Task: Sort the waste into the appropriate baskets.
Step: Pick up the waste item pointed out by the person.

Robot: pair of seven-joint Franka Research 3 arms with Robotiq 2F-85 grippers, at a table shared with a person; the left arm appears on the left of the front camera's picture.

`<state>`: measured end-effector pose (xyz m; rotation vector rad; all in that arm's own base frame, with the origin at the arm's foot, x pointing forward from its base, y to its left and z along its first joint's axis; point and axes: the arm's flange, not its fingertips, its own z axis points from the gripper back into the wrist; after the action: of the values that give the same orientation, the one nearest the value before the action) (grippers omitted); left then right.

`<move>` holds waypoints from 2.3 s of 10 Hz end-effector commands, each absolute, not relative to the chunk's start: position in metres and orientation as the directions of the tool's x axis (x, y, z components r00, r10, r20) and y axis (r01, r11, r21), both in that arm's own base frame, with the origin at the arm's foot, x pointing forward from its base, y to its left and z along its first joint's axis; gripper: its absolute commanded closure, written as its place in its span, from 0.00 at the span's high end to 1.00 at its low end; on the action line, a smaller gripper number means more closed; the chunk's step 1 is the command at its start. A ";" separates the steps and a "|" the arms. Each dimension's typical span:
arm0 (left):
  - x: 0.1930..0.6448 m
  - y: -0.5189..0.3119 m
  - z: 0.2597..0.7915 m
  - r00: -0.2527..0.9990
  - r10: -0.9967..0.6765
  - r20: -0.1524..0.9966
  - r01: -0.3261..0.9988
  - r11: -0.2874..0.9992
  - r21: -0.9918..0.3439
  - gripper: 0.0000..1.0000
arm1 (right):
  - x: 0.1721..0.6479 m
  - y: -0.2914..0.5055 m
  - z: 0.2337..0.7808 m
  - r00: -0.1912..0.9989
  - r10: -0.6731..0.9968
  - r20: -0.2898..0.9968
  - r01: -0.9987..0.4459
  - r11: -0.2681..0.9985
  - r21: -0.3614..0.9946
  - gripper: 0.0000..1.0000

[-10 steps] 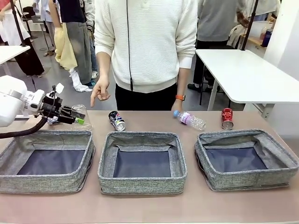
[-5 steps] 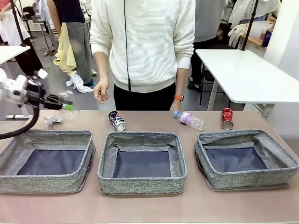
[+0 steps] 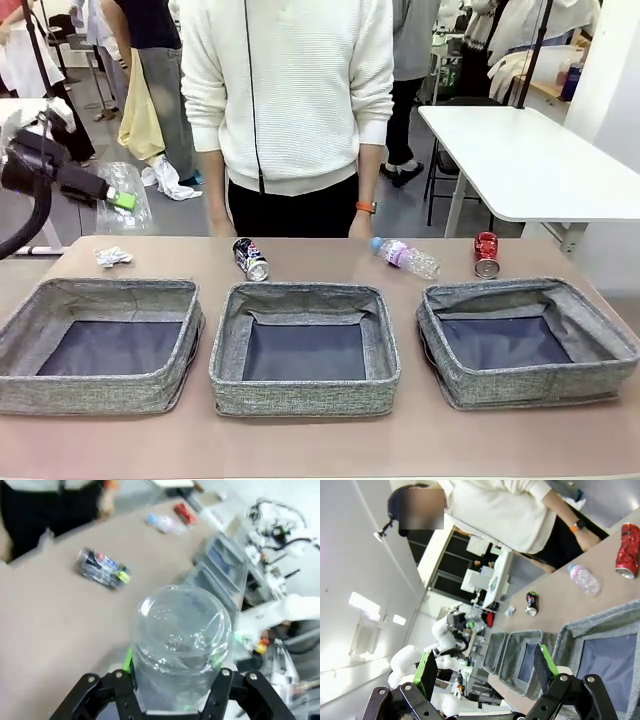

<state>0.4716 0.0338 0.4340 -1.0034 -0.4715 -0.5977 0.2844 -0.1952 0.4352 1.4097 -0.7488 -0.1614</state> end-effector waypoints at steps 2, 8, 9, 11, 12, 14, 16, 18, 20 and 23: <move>0.472 0.034 0.434 0.747 -0.245 0.619 0.659 0.403 -0.635 0.62 | 0.288 -0.194 0.437 0.748 -0.530 0.399 -0.354 0.191 0.916 1.00; 0.445 -0.037 0.490 0.832 -0.270 0.485 0.553 0.476 -0.684 0.62 | 0.288 -0.194 0.437 0.748 -0.530 0.399 -0.354 0.191 0.916 1.00; 0.432 -0.081 0.533 0.834 -0.390 0.391 0.550 0.516 -0.657 0.62 | 0.288 -0.194 0.437 0.748 -0.530 0.399 -0.354 0.191 0.916 1.00; 0.424 -0.157 0.579 0.828 -0.528 0.190 0.504 0.552 -0.664 0.62 | 0.288 -0.194 0.437 0.748 -0.530 0.399 -0.354 0.191 0.916 1.00; 0.418 -0.203 0.591 0.824 -0.559 0.089 0.468 0.584 -0.663 0.62 | 0.288 -0.194 0.437 0.748 -0.530 0.399 -0.354 0.191 0.916 1.00; 0.419 -0.273 0.603 0.865 -0.492 0.098 0.429 0.626 -0.652 0.62 | 0.288 -0.194 0.437 0.748 -0.530 0.399 -0.354 0.191 0.916 1.00; 0.430 -0.314 0.618 0.911 -0.400 0.100 0.364 0.667 -0.650 0.62 | 0.288 -0.194 0.437 0.748 -0.530 0.399 -0.354 0.191 0.916 1.00; 0.460 -0.344 0.641 0.962 -0.271 0.005 0.215 0.750 -0.626 0.62 | 0.288 -0.194 0.437 0.748 -0.530 0.399 -0.354 0.191 0.916 1.00; 0.470 -0.357 0.665 0.976 -0.216 -0.029 0.164 0.816 -0.554 0.62 | 0.288 -0.194 0.437 0.748 -0.530 0.399 -0.354 0.191 0.916 1.00; 0.470 -0.359 0.670 0.973 -0.187 -0.136 0.115 0.901 -0.418 0.62 | 0.288 -0.194 0.437 0.748 -0.530 0.399 -0.354 0.191 0.916 1.00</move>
<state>0.4649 -0.3519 0.6620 -0.4722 0.1186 -0.1625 0.2844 -0.1952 0.4351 1.4092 -0.7482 -0.1611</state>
